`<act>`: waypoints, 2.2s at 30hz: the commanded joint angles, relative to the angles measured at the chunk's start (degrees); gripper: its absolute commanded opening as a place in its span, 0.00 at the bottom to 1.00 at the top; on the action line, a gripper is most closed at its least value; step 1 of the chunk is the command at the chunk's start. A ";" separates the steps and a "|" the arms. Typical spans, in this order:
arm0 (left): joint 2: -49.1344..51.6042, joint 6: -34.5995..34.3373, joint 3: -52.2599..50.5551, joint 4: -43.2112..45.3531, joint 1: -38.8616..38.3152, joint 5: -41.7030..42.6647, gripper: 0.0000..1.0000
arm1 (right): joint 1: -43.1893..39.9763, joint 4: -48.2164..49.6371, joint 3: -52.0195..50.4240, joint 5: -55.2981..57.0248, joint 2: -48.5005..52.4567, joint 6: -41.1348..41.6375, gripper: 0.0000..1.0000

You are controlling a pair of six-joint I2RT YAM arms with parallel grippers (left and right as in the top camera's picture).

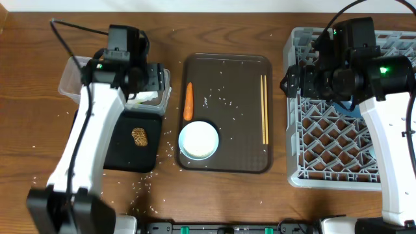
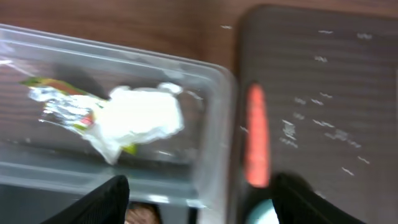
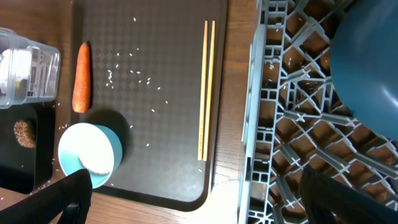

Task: Sort waste into correct bins and load items into the dishwasher rack
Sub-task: 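Carry the tissue into the clear container and release it, then grasp the rim of the light blue rice bowl with the left gripper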

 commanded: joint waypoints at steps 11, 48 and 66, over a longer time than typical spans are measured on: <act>-3.10 -0.04 -0.57 -17.57 -7.89 6.03 0.66 | 2.58 2.34 0.04 1.38 2.67 3.56 0.90; 8.72 -8.20 -19.26 9.49 -32.74 1.46 0.47 | -1.70 3.08 0.04 7.39 3.91 9.94 0.99; 18.73 -10.23 -19.23 19.26 -32.85 1.27 0.24 | -1.70 2.99 0.04 7.39 3.91 9.97 0.99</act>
